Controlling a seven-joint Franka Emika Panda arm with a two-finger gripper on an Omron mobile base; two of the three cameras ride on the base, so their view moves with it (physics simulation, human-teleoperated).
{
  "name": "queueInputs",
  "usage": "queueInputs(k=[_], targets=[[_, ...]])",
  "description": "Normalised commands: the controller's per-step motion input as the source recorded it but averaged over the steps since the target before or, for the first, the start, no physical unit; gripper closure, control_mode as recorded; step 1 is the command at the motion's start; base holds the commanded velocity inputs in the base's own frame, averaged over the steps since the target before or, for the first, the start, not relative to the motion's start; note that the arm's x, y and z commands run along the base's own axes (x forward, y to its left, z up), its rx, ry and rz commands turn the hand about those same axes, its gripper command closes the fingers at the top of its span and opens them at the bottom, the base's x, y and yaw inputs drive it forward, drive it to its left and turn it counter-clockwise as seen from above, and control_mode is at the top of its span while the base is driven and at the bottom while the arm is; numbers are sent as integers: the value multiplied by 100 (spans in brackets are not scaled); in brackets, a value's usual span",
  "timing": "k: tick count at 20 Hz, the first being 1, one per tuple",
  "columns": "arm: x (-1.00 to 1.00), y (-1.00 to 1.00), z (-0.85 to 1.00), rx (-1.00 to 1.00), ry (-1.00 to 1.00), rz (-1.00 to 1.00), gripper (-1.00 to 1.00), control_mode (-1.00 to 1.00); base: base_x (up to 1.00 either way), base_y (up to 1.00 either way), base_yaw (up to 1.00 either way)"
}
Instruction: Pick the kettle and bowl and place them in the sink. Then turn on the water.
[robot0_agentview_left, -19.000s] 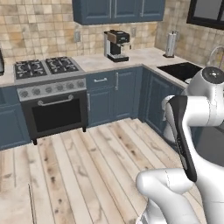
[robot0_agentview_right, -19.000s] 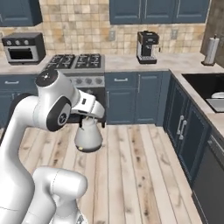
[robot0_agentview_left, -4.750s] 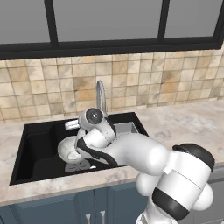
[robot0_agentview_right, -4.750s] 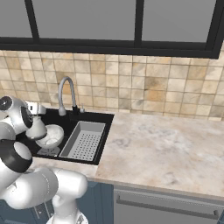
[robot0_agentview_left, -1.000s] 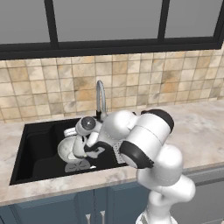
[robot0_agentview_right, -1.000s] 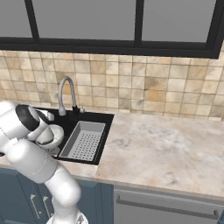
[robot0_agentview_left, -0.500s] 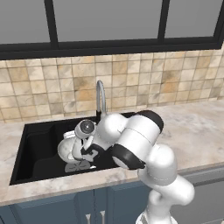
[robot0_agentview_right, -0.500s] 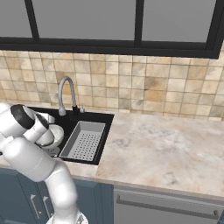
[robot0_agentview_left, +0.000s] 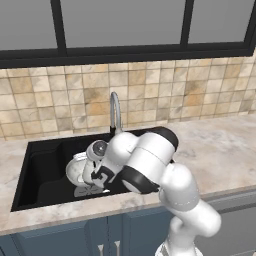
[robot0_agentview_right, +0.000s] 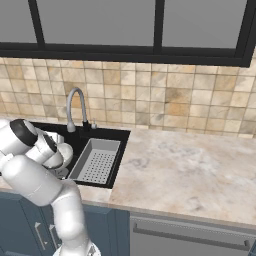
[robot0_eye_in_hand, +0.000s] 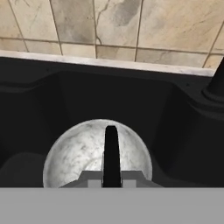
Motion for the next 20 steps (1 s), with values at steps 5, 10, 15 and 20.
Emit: queueInputs(k=[5,10,15,20], targets=[[12,6,-2,0,0,0,100,-100,0,0,0],[22,19,0,0,0,0,100,-100,0,0,0],[28,21,0,0,0,0,100,-100,0,0,0],[28,9,-5,0,-3,0,100,-100,0,0,0]])
